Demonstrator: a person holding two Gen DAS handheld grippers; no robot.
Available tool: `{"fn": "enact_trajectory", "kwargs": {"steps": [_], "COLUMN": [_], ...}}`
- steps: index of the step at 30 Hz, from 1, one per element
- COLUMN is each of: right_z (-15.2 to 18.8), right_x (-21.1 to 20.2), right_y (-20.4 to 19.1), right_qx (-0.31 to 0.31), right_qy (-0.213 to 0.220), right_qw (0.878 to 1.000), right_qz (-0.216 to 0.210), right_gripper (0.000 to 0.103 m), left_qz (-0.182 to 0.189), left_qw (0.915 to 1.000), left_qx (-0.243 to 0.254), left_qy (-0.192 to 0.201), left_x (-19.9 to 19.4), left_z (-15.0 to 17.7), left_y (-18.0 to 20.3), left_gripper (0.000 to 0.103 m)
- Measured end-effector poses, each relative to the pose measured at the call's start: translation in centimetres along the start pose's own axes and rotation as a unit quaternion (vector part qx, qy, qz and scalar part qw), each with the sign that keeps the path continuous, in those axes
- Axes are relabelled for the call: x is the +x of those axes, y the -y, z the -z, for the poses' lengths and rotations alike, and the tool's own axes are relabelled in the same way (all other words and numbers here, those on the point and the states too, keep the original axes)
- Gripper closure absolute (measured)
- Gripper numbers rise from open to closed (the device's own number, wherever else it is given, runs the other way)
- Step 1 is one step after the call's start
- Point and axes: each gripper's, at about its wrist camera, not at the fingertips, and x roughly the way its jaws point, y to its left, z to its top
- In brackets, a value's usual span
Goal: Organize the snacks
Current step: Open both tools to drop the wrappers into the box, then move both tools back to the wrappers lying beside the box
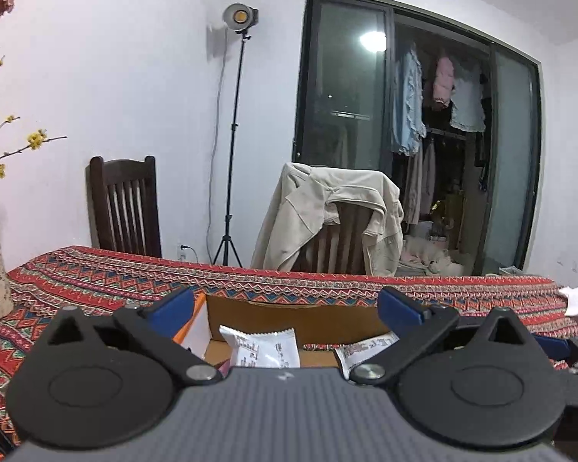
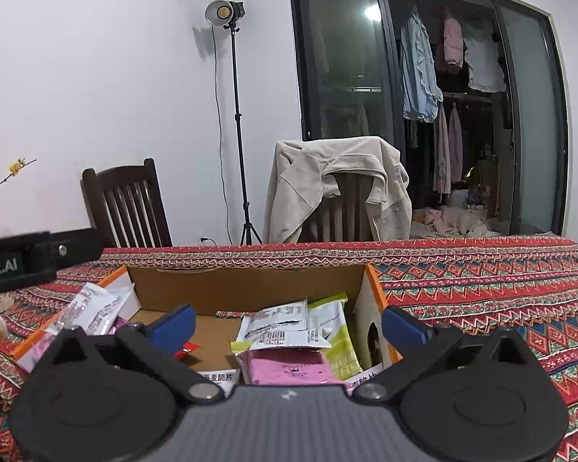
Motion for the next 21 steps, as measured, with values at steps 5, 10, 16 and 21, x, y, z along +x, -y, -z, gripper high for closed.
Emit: {"fn": "enact_trajectory", "kwargs": {"steps": [5, 10, 16, 21], "right_z": [-1.2, -1.5, -0.3, 1.5], "right_x": [-1.4, -3.2, -4.9, -5.1], "right_y": [-0.6, -1.7, -3.7, -5.7], "right_qx": [0.0, -0.016, -0.038, -0.052], "right_qy": [-0.009, -0.017, -0.039, -0.072], "right_qw": [1.0, 0.999, 0.998, 0.995], "right_qz": [-0.02, -0.027, -0.034, -0.043], "right_gripper": [0.0, 0.0, 0.0, 0.0], "left_qz": [0.004, -0.004, -0.015, -0.025], "left_qw": [1.0, 0.9998, 0.9988, 0.9968], "left_qx": [-0.006, 0.0, 0.005, 0.011], "left_qy": [-0.006, -0.018, -0.046, -0.075], "left_x": [-1.6, -3.3, -5.1, -6.1], "left_z": [-1.3, -1.5, -0.2, 1.8], "left_y": [-0.9, -2.7, -5.6, -8.0], "left_gripper": [0.0, 0.0, 0.0, 0.0]}}
